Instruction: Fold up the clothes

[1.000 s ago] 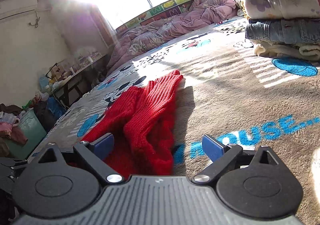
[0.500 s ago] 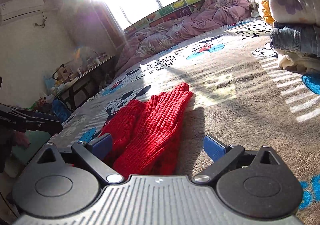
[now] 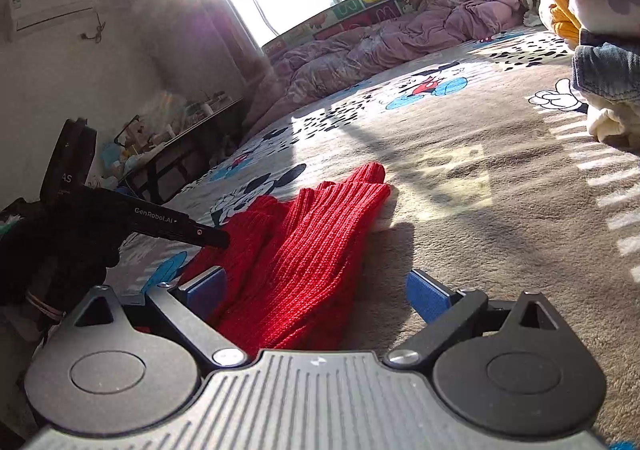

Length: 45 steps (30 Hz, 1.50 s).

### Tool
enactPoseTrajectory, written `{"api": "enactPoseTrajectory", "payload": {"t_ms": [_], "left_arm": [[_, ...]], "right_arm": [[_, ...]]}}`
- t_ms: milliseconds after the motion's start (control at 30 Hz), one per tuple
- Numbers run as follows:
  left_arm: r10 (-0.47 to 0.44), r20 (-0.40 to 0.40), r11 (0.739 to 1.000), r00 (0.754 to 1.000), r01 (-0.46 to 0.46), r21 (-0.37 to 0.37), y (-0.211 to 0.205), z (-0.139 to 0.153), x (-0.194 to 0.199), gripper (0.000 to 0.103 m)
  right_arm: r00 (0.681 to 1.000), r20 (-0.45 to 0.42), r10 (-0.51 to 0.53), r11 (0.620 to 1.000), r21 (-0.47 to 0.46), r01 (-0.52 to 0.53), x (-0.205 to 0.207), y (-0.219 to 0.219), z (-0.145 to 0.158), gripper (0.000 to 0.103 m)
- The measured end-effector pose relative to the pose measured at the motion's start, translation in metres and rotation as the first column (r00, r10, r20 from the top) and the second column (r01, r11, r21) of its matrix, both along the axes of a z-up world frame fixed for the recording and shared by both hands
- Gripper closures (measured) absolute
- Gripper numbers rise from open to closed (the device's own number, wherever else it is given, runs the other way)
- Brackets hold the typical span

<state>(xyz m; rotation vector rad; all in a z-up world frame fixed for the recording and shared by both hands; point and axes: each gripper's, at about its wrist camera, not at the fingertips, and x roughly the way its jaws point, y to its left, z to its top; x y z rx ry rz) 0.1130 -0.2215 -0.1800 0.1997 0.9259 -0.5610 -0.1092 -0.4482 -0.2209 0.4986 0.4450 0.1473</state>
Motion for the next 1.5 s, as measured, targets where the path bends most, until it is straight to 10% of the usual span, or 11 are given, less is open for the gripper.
{"api": "enactPoseTrajectory", "payload": {"t_ms": [300, 700, 1500], "left_arm": [[0.022, -0.028, 0.999, 0.999, -0.023, -0.041, -0.007, -0.002, 0.009, 0.092], [-0.05, 0.158, 0.998, 0.986, 0.043, 0.048, 0.02, 0.044, -0.021, 0.093], [0.055, 0.318, 0.969, 0.946, -0.127, 0.21, 0.135, 0.06, -0.043, 0.093]], "right_arm": [[0.999, 0.0, 0.034, 0.999, -0.033, -0.034, -0.002, 0.007, 0.001, 0.007], [0.989, -0.148, -0.027, 0.993, -0.121, 0.009, 0.007, 0.015, -0.006, 0.002], [0.967, -0.215, -0.136, 0.963, -0.259, 0.078, 0.01, 0.025, -0.002, 0.0]]}}
